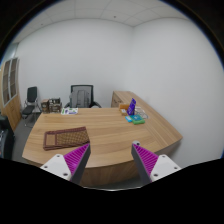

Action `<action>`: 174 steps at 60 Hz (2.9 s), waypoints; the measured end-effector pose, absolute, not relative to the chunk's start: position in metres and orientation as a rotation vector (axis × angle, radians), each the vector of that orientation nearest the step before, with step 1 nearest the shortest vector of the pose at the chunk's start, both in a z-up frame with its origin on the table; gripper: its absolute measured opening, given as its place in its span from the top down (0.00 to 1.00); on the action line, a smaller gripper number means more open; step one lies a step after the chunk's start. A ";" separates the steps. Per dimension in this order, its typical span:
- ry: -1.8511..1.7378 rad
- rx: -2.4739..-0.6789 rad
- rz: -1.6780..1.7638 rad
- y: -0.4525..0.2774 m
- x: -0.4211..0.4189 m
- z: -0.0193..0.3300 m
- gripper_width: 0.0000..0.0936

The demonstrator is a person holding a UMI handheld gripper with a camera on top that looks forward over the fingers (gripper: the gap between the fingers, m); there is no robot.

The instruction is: Fold towel

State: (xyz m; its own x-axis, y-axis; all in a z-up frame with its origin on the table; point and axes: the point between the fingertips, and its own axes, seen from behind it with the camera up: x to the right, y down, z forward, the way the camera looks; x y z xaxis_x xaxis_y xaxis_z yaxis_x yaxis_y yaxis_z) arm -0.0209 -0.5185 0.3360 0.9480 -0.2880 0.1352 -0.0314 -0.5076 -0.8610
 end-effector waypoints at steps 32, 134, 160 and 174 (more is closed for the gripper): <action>0.094 -2.328 -0.129 -0.513 -0.174 0.155 0.08; 0.041 -2.254 0.287 -0.140 -0.307 0.079 0.92; -0.024 -2.338 0.149 -0.181 -0.192 0.069 0.08; -0.084 -2.265 0.066 -0.227 -0.201 0.143 0.08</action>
